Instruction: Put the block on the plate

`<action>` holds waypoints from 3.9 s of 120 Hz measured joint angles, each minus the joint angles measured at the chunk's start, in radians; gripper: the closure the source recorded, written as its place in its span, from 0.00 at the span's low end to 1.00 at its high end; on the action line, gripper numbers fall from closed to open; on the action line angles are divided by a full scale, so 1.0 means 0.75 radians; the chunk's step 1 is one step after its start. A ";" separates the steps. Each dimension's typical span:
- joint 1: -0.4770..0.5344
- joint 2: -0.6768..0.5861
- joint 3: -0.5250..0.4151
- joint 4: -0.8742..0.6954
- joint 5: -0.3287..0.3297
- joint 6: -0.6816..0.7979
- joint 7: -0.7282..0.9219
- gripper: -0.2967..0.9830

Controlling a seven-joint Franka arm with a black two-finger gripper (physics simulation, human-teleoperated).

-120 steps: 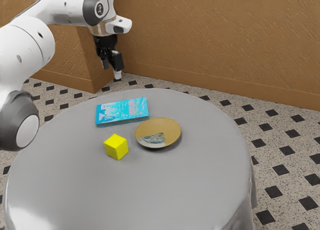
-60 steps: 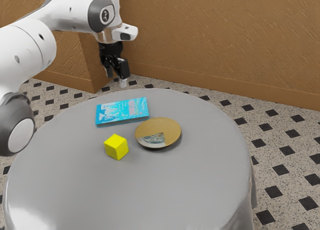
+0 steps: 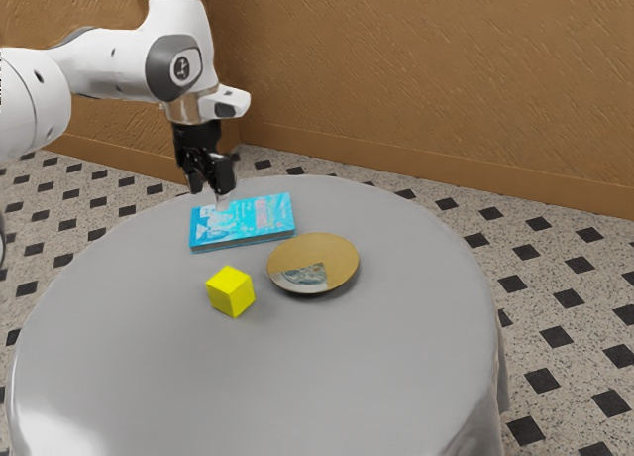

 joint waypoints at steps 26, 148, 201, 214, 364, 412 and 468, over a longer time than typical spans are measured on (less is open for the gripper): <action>-0.006 -0.014 -0.009 -0.163 0.008 0.151 -0.011 0.23; 0.068 -0.075 -0.033 -0.502 0.006 0.435 -0.232 0.23; 0.053 0.096 -0.066 -0.387 -0.009 0.497 -0.272 0.23; 0.052 0.118 -0.084 -0.361 -0.002 0.501 -0.272 0.23; 0.075 0.371 -0.089 -0.304 -0.172 0.548 -0.176 0.23; 0.077 0.406 -0.090 -0.302 -0.251 0.573 -0.159 0.31; 0.076 0.391 -0.088 -0.301 -0.244 0.580 -0.159 0.42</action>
